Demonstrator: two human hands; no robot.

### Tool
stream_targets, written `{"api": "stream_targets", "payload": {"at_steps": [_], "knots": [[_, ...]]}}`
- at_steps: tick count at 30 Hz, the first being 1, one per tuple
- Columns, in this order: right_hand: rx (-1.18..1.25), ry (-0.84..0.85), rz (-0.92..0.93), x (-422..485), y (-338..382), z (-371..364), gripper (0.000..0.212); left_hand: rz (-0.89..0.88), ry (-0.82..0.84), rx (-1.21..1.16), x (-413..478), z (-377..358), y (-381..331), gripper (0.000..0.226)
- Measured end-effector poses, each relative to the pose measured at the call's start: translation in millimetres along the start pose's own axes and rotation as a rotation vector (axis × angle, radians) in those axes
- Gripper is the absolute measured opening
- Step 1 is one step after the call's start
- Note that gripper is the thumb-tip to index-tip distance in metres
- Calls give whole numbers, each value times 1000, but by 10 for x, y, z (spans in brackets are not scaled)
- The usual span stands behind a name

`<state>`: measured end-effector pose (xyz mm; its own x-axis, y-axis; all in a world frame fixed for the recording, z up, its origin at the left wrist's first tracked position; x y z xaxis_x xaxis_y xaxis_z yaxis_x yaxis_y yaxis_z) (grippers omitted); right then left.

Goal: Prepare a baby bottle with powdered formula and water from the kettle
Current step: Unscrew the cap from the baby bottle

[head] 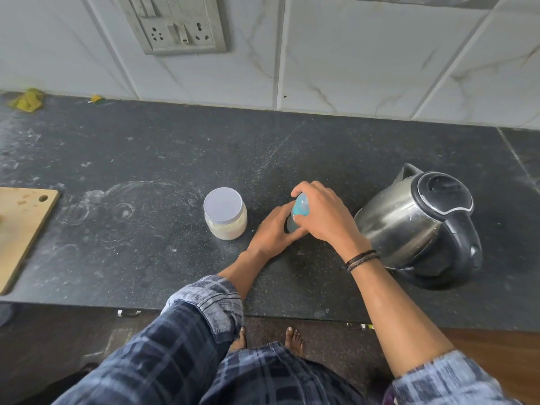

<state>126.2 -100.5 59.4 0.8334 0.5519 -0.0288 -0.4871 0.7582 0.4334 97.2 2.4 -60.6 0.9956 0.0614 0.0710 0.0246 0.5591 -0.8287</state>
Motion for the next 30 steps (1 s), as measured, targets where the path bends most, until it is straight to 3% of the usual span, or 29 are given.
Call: {"api": "stream_targets", "payload": {"at_steps": [9,15,21,26,30], "knots": [[228,-53,-47,7,-129,172,54,0,-34,10,-24,66,-71,59],[397,-266,-162,-55,-421,410,41,18,-43,8,-33,68,-56,61],[394,-377,-276,-118,-717,322,45,46,-33,25,-34,40,-13,65],[374,-364,-315,-132,-812,156,55,61,-30,36,-27,35,3,67],[218,-247,-293,-48,-838,3,55,62,-35,44,-29,43,16,67]]}}
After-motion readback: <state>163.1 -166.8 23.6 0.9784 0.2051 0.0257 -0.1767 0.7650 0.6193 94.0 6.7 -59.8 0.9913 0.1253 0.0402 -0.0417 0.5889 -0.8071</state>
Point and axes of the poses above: each hand's wrist, its own x-axis towards the middle knuckle, its own z-axis out of the back of the hand, y = z × x, the point moved 7 cm from there along x, towards the middle knuckle, and after that the axes turned 5 degrees about z, right-handed, at the moved point
